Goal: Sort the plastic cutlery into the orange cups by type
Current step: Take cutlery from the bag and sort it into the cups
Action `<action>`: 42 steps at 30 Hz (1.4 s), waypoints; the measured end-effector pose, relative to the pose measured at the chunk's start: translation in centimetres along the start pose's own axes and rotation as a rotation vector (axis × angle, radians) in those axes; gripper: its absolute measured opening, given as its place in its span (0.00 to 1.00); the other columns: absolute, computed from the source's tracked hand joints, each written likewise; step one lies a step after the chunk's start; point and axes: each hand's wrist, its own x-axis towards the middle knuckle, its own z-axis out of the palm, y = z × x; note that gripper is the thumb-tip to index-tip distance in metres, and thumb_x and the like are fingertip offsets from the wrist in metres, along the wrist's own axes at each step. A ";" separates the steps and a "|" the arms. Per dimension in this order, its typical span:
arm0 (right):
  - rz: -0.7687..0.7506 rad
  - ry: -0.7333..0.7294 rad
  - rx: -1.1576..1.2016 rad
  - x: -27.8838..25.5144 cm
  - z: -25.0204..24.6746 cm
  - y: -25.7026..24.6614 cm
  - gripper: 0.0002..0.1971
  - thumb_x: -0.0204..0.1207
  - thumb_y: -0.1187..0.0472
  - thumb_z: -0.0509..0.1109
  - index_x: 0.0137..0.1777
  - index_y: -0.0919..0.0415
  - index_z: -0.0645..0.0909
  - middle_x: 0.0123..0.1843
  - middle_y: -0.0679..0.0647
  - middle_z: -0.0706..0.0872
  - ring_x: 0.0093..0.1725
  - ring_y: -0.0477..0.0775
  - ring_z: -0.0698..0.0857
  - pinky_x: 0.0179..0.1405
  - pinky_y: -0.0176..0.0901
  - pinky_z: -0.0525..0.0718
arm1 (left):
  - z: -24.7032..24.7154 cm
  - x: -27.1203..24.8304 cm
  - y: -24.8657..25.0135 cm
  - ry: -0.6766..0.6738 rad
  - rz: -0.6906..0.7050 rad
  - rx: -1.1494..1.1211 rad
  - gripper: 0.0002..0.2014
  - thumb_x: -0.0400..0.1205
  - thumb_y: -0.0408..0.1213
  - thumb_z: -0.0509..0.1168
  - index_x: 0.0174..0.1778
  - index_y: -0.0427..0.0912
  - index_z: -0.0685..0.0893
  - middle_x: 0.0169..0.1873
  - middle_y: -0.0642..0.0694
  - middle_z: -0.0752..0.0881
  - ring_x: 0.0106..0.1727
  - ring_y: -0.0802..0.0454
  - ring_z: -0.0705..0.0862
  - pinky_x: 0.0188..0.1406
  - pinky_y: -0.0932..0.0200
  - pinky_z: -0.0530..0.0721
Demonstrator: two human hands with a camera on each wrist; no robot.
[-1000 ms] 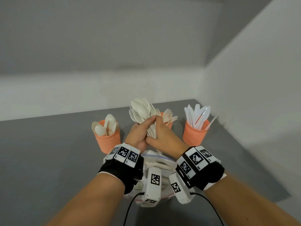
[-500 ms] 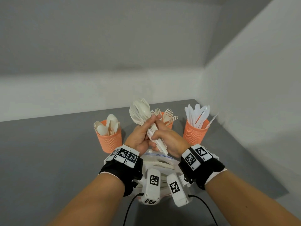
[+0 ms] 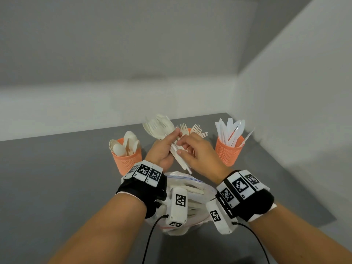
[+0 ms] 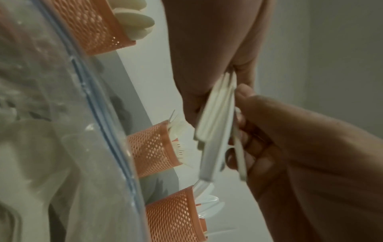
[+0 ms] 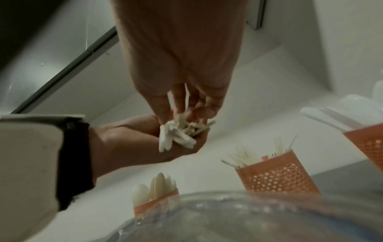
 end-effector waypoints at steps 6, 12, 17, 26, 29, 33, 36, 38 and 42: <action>0.034 -0.019 -0.049 0.6 -0.3 0.2 0.12 0.77 0.59 0.69 0.57 0.62 0.83 0.49 0.58 0.77 0.43 0.50 0.78 0.41 0.22 0.70 | 0.8 -0.6 -0.2 -0.051 -0.023 0.015 0.13 0.84 0.43 0.56 0.47 0.36 0.79 0.40 0.40 0.81 0.43 0.49 0.85 0.47 0.56 0.87; -0.034 -0.037 -0.031 0.2 0.1 0.1 0.16 0.75 0.58 0.71 0.61 0.62 0.81 0.49 0.48 0.71 0.43 0.29 0.70 0.45 0.22 0.68 | 0.9 -0.6 -0.1 -0.032 0.011 0.031 0.12 0.83 0.42 0.59 0.46 0.35 0.80 0.35 0.46 0.87 0.41 0.53 0.88 0.45 0.58 0.89; 0.048 -0.049 0.026 0.7 -0.4 0.2 0.06 0.76 0.61 0.69 0.49 0.64 0.81 0.46 0.51 0.75 0.38 0.37 0.73 0.40 0.20 0.71 | 1.1 -1.2 -0.3 -0.053 -0.015 -0.042 0.20 0.84 0.44 0.57 0.60 0.30 0.78 0.46 0.40 0.85 0.50 0.49 0.87 0.53 0.56 0.88; 0.221 -0.144 0.026 1.0 -1.2 -0.1 0.10 0.85 0.58 0.55 0.42 0.60 0.70 0.33 0.46 0.72 0.33 0.45 0.72 0.28 0.29 0.70 | 1.2 -0.9 -0.4 -0.044 -0.023 0.045 0.09 0.82 0.30 0.57 0.52 0.32 0.80 0.45 0.38 0.85 0.44 0.48 0.88 0.46 0.54 0.89; 0.244 -0.114 -0.007 1.2 -2.0 0.1 0.08 0.85 0.59 0.53 0.46 0.62 0.67 0.33 0.48 0.73 0.32 0.48 0.73 0.27 0.29 0.71 | 1.1 -0.8 -0.4 -0.013 -0.046 0.017 0.10 0.81 0.28 0.55 0.54 0.31 0.78 0.47 0.37 0.83 0.48 0.46 0.84 0.58 0.48 0.82; 0.296 -0.098 0.088 1.1 -2.7 -0.8 0.07 0.84 0.64 0.52 0.57 0.65 0.69 0.36 0.50 0.78 0.32 0.44 0.77 0.26 0.27 0.75 | 1.2 -0.5 -0.6 0.013 -0.070 -0.019 0.08 0.81 0.25 0.51 0.45 0.34 0.75 0.37 0.41 0.80 0.37 0.49 0.83 0.43 0.52 0.87; 0.257 0.017 0.178 0.9 -2.9 -1.5 0.14 0.84 0.64 0.53 0.67 0.65 0.67 0.45 0.62 0.84 0.41 0.54 0.85 0.42 0.38 0.82 | 1.3 -0.1 -0.9 0.065 -0.030 0.020 0.08 0.82 0.25 0.53 0.42 0.33 0.77 0.30 0.43 0.85 0.29 0.53 0.87 0.31 0.59 0.87; 0.204 0.070 0.234 0.7 -2.9 -1.8 0.12 0.83 0.63 0.56 0.63 0.62 0.73 0.42 0.62 0.85 0.41 0.55 0.84 0.44 0.44 0.82 | 1.0 0.2 -0.7 0.120 -0.010 -0.002 0.07 0.82 0.25 0.55 0.48 0.30 0.78 0.40 0.39 0.86 0.38 0.50 0.89 0.36 0.56 0.89; 0.212 0.083 0.293 0.1 -2.9 -0.8 0.06 0.73 0.62 0.73 0.39 0.63 0.80 0.26 0.56 0.74 0.26 0.50 0.73 0.32 0.35 0.74 | 0.8 0.4 -0.1 0.123 -0.009 -0.086 0.12 0.81 0.27 0.59 0.60 0.29 0.75 0.54 0.33 0.85 0.56 0.41 0.85 0.53 0.47 0.87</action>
